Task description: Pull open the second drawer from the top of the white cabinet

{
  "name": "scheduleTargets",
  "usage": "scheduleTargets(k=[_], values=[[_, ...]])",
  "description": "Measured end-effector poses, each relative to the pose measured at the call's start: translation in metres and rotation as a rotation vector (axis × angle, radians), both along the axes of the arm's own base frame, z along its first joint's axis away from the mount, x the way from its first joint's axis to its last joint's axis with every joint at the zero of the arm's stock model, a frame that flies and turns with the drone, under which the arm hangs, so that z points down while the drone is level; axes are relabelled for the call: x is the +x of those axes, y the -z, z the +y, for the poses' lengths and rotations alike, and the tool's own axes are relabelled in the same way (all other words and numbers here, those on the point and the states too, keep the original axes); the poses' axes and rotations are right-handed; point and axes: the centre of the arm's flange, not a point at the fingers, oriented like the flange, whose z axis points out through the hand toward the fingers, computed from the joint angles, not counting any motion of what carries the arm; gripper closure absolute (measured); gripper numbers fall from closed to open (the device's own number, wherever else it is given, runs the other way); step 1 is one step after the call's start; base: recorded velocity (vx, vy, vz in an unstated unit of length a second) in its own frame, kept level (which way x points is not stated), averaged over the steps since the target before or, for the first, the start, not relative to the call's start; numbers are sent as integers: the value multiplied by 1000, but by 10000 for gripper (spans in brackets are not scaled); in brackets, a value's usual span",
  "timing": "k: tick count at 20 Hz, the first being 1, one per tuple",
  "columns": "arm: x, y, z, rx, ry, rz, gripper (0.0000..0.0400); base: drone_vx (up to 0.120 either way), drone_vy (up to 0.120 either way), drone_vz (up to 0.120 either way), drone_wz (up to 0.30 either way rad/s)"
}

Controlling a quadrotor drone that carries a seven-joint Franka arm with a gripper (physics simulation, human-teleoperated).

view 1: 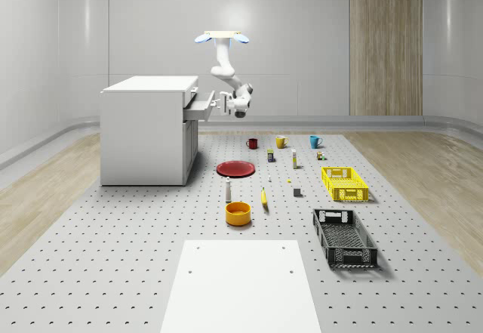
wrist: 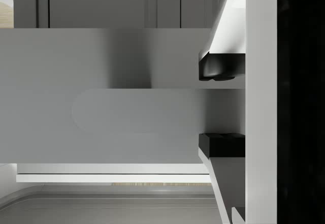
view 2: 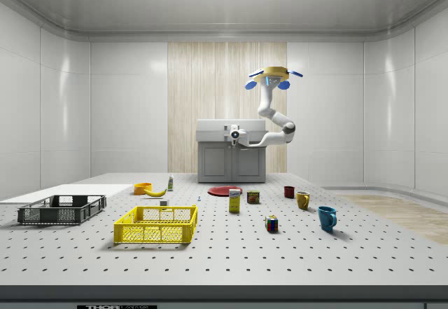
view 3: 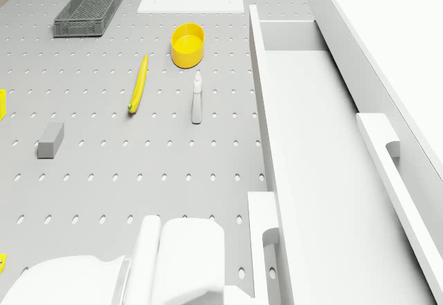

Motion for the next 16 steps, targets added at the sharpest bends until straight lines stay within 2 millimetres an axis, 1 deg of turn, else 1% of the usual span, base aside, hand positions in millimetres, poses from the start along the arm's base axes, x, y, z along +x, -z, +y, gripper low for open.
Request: scheduleTargets(k=[5, 6, 9, 11, 12, 13, 14, 15, 16], values=[[0, 0, -8, 0, 0, 2, 263, 0, 0, 0, 0], [1, 1, -9, 2, 0, -15, 272, 0, 0, 0, 0], [0, 1, -12, 2, 0, 0, 268, 0, 0, 0, 0], [1, 3, -15, 5, 0, -21, 279, 0, 0, 0, 0], [1, 2, -18, 5, 0, -15, 278, 0, 0, 0, 0], [1, 2, -19, 4, 0, -8, 276, 0, 0, 0, 0], [0, 0, -21, 2, 0, 14, 262, 0, 0, 0, 0], [-1, -3, -23, -6, 0, 30, 239, 0, 0, 0, 0], [-1, -2, -24, -6, 0, 20, 244, 0, 0, 0, 0]])
